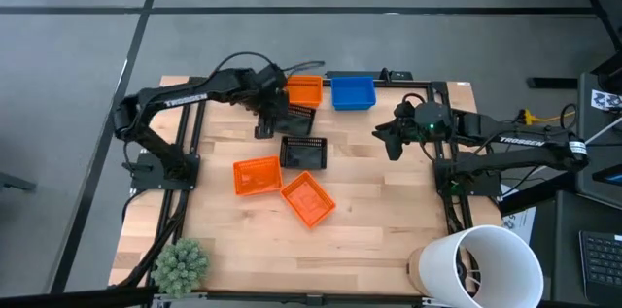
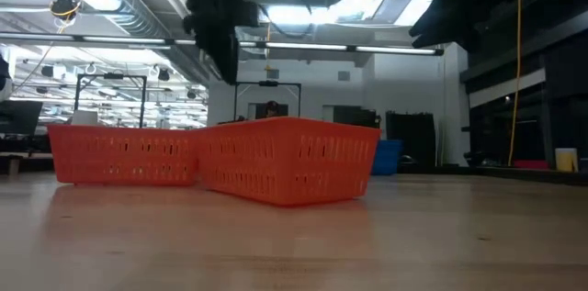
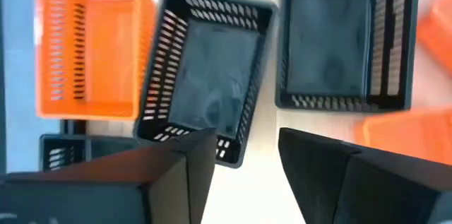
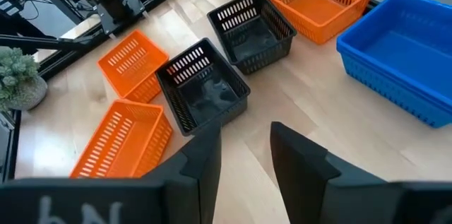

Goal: Stack baskets by color
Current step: Stack the middle black bin on top of the top black bin

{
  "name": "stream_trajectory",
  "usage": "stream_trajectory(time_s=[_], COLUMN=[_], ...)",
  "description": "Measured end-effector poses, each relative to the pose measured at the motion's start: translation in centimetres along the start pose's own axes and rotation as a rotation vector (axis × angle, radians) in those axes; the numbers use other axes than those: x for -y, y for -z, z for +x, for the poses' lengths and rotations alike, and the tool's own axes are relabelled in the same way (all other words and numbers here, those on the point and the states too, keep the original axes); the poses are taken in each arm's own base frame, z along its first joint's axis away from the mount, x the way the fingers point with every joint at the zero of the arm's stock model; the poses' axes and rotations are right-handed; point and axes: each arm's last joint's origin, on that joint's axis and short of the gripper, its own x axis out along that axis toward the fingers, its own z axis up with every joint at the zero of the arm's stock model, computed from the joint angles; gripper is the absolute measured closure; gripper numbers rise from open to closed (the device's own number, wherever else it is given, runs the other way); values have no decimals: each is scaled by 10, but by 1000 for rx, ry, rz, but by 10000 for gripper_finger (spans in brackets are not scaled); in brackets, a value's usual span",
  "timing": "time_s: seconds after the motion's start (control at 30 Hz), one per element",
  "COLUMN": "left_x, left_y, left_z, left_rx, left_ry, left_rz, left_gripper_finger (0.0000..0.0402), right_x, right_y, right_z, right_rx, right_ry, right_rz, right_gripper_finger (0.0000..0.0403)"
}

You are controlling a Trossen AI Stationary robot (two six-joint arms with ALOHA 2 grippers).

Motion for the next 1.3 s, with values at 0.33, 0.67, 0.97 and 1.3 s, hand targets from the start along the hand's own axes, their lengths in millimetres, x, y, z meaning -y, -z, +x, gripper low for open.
stream_trajectory(time_s=[0.33,0.67,0.97,1.3], left_x=[5,0,-3,15], left_y=[2,12,13,14], left_z=[43,105,129,125], left_rx=[-135,-325,-324,-404], left_ry=[102,129,119,153], left_rz=[175,163,124,172], left_gripper_finger=[245,245,245,388], right_x=[1,2,2,2], right_y=[1,3,4,5], right_z=[0,0,0,0], right_rx=[-10,-33,-43,-47], right_ry=[6,18,23,25], right_rz=[-3,-3,0,-6], right_gripper_finger=[281,281,281,281])
